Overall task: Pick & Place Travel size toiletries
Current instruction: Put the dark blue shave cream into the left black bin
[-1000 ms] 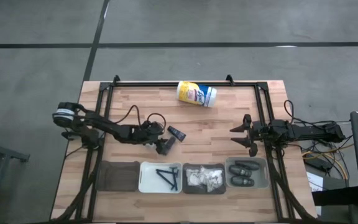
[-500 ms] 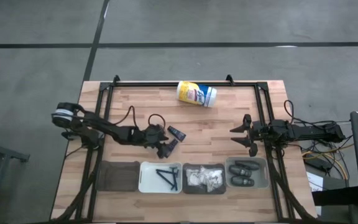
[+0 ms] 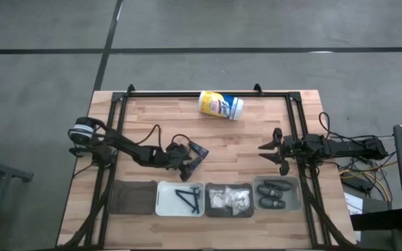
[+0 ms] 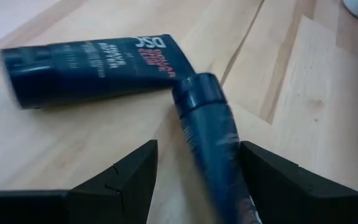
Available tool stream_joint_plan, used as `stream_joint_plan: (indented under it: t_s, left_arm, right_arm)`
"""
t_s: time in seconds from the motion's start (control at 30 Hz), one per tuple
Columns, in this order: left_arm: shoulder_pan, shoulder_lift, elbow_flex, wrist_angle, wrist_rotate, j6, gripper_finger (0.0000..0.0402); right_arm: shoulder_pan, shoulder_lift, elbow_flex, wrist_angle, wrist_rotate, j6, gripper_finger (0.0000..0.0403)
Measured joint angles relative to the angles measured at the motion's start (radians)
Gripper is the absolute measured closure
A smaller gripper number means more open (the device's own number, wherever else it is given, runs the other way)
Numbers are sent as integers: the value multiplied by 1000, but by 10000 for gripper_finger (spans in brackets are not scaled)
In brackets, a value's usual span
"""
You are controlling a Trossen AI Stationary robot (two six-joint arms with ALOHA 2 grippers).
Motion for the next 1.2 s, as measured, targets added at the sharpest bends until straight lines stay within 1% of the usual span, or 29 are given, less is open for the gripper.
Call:
stream_joint_plan:
  t_s: [0.2,0.47,0.57,0.8,0.9,1.07,1.2]
  left_arm:
    - [0,60,40,-4,-16,58,172]
    - [1,46,45,-19,-11,115,174]
    - [1,43,45,-23,-11,126,188]
    - [1,41,44,-42,-12,126,251]
    - [1,39,44,-41,-12,125,269]
    - [1,13,40,-57,-4,137,273]
    - [1,-50,38,-66,0,170,272]
  right_arm:
    - [0,1,0,0,0,0,285]
    - [0,3,0,0,0,0,310]
    - [0,3,0,0,0,0,320]
    - [0,3,0,0,0,0,343]
    - [0,3,0,0,0,0,351]
    - [0,3,0,0,0,0,360]
    - [0,3,0,0,0,0,357]
